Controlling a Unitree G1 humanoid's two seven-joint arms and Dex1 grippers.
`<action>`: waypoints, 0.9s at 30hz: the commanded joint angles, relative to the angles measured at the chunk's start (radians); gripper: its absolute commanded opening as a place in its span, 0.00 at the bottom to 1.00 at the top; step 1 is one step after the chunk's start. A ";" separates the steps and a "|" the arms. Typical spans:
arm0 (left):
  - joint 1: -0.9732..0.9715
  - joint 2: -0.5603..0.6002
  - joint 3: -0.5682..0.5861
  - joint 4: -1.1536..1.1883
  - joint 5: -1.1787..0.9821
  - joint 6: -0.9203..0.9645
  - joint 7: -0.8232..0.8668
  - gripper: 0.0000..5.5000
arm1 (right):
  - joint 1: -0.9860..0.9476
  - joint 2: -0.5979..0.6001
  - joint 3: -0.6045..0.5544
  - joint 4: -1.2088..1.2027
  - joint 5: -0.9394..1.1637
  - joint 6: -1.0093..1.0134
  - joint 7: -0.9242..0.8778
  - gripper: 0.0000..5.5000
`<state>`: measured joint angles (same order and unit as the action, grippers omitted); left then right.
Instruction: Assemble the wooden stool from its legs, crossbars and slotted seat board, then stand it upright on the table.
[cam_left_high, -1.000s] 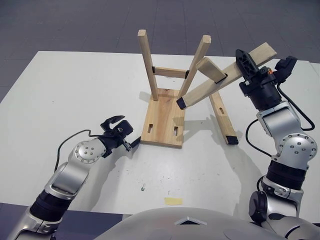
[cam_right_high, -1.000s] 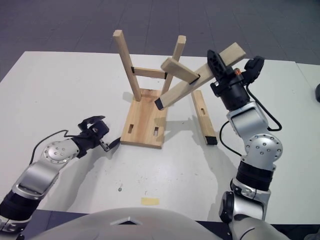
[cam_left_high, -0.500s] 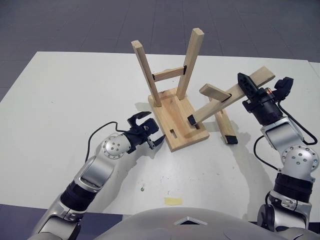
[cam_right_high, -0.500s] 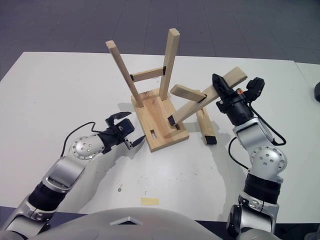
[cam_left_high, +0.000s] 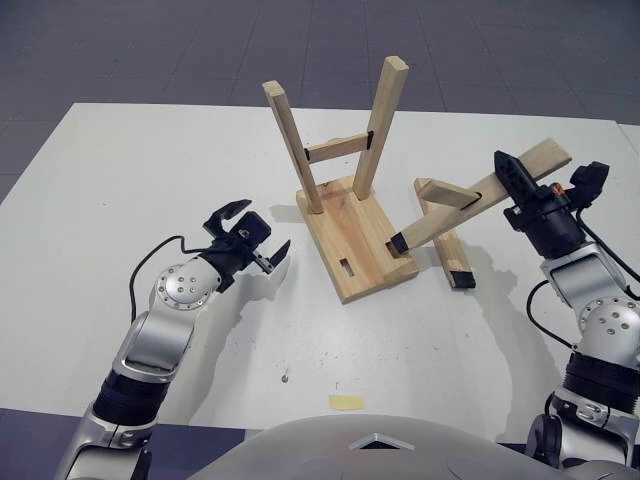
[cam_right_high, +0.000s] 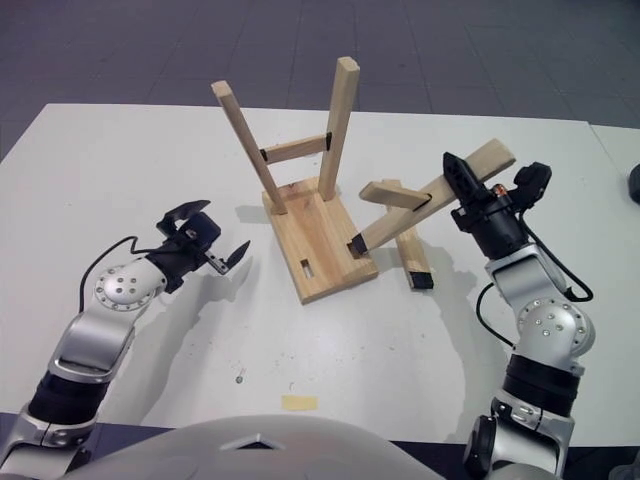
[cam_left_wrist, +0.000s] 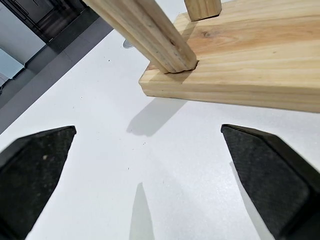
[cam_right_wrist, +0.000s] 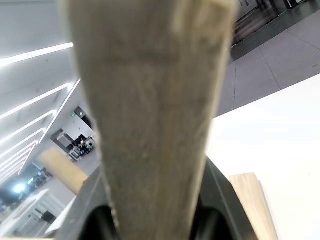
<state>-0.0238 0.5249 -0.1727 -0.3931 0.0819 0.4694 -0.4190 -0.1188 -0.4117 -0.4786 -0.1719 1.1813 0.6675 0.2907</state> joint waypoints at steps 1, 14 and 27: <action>0.008 -0.006 0.006 -0.009 0.018 0.000 0.011 0.98 | 0.036 -0.008 0.035 -0.026 -0.048 0.019 0.006 0.18; 0.014 -0.026 -0.030 0.030 0.045 -0.041 0.009 0.98 | 0.064 0.031 0.072 -0.050 -0.137 -0.038 -0.031 0.18; -0.019 -0.021 -0.038 0.069 0.096 -0.076 0.012 0.98 | 0.160 -0.070 0.240 -0.063 -0.501 -0.225 0.013 0.19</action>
<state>-0.0204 0.4915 -0.2050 -0.3309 0.1538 0.4043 -0.4054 -0.0324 -0.3974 -0.3131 -0.2860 0.9129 0.4191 0.3302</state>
